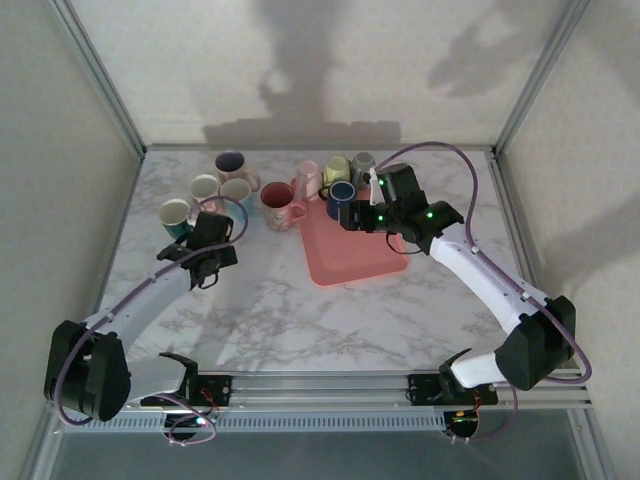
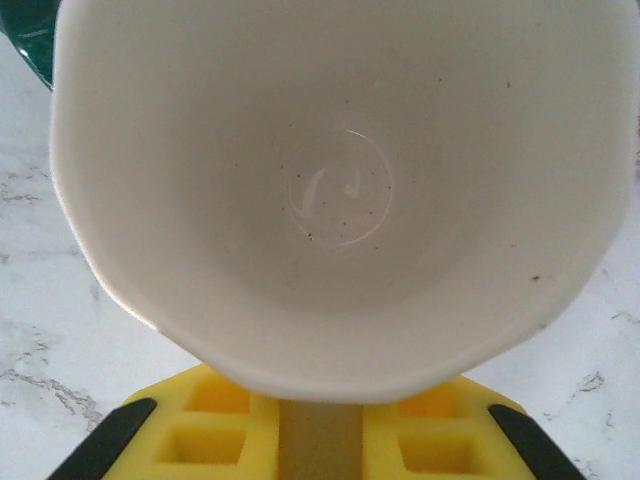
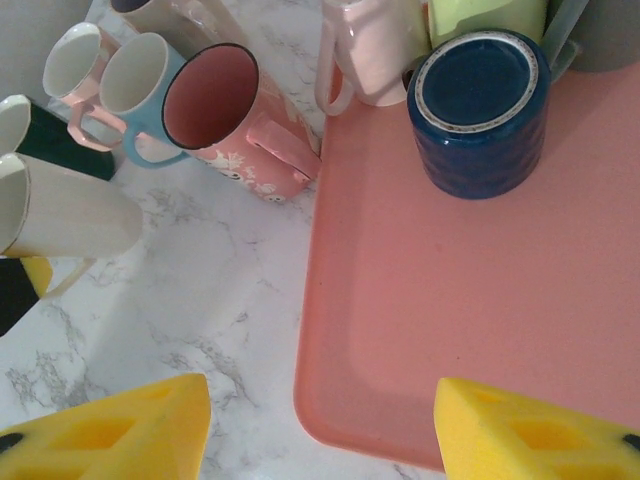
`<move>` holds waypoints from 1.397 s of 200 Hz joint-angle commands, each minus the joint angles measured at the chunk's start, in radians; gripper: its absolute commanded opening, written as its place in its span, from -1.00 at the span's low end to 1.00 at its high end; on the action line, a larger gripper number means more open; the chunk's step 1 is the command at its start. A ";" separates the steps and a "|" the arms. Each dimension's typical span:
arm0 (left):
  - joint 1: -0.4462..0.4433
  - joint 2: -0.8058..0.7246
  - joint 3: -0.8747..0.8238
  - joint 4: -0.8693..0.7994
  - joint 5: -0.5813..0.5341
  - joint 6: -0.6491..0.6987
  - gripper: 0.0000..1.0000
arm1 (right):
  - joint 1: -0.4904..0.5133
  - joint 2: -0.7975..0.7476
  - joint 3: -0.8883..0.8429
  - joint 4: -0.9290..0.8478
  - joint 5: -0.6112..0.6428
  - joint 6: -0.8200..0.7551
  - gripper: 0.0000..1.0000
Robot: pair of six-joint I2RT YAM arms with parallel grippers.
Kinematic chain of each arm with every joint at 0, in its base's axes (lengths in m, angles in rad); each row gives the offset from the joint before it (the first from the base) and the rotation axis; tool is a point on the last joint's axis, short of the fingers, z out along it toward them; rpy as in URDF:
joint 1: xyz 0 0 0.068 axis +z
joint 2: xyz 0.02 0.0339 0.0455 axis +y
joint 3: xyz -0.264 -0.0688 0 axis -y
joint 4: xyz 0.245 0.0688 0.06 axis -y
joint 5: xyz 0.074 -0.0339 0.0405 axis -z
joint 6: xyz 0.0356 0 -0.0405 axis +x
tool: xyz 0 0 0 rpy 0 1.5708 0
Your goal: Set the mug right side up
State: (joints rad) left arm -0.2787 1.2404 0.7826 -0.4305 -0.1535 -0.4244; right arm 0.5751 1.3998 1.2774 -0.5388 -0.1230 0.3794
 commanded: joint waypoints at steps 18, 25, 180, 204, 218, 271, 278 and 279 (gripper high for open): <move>0.012 0.023 -0.022 0.104 -0.015 0.030 -1.00 | 0.002 0.015 0.033 -0.008 0.014 -0.013 0.24; 0.012 0.027 -0.029 0.109 -0.014 0.029 -0.99 | 0.002 0.015 0.031 -0.007 0.014 -0.013 0.24; 0.028 -0.188 0.067 -0.064 0.303 0.103 0.40 | -0.182 0.197 0.087 -0.070 -0.066 -0.489 0.27; 0.045 -0.208 0.106 -0.054 0.404 0.100 0.41 | -0.231 0.316 0.180 -0.099 -0.078 -0.502 0.27; 0.050 -0.212 0.110 -0.019 0.465 0.087 0.43 | -0.231 0.389 0.257 -0.117 -0.069 -0.432 0.29; 0.070 -0.177 0.098 0.098 0.575 0.049 0.43 | -0.201 0.652 0.541 -0.156 -0.031 0.045 0.42; 0.070 -0.170 0.098 0.110 0.584 0.040 0.42 | -0.199 0.675 0.565 -0.157 -0.021 0.096 0.43; 0.069 -0.169 0.098 0.111 0.585 0.040 0.42 | -0.199 0.678 0.566 -0.158 -0.018 0.102 0.43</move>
State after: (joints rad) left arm -0.2214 1.0527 0.8680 -0.3836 0.3542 -0.3618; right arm 0.3668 2.0018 1.7485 -0.6552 -0.1600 0.2226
